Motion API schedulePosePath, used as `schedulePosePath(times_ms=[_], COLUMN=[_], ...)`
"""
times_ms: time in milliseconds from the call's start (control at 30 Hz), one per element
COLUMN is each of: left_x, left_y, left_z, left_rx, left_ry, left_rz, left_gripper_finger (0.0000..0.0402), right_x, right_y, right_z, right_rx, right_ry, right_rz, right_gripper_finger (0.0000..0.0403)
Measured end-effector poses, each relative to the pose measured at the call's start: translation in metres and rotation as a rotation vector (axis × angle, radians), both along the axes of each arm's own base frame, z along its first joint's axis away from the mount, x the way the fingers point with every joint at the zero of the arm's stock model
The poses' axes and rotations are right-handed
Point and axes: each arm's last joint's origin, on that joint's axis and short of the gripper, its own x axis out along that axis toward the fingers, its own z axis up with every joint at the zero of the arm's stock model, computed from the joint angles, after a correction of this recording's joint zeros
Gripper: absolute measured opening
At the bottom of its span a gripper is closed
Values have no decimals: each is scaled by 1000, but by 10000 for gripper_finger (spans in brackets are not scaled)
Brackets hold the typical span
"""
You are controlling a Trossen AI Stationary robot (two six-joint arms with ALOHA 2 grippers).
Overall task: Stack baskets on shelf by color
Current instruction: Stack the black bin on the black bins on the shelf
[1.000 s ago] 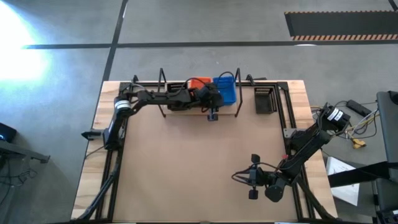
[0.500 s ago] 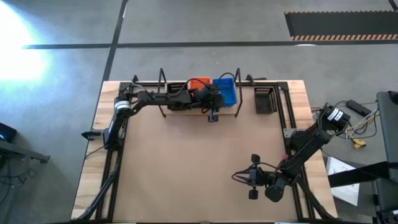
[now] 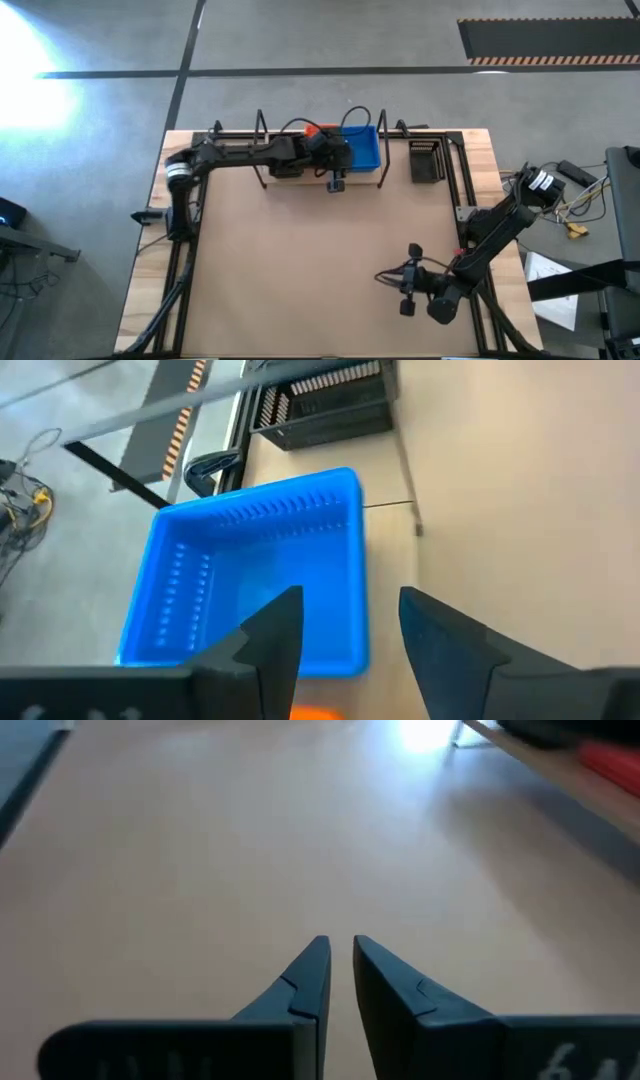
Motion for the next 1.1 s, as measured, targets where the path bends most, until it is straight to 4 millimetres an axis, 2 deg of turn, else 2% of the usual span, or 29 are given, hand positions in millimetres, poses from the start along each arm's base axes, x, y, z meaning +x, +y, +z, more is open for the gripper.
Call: schedulePosePath(times_ms=[100,200,333,467,667,833,967,1100], left_x=[-19,-39,-61,-81,-102,-116,-124,-127], left_y=[-17,-43,-87,-131,-189,-223,-237,-244], left_z=[24,34,27,11,-22,-39,-45,-45], left_rx=[-73,-156,-211,-217,-213,-226,-238,-252], left_ry=[-5,3,6,-52,-189,-313,-374,-397], left_rz=[29,44,-13,-71,-179,-265,-300,-318], left_gripper_finger=[155,155,155,155,155,155,155,155], right_x=[-7,-14,-18,-14,-5,-8,-10,-7], right_y=[-12,-32,-70,-119,-193,-242,-266,-280], right_z=[17,43,78,98,98,92,83,70], right_rx=[19,35,-10,-38,-17,116,281,301], right_ry=[31,65,182,413,739,824,831,896], right_rz=[-81,-210,-342,-447,-370,-398,-387,-442], right_gripper_finger=[31,16,9,9,9,9,31,90])
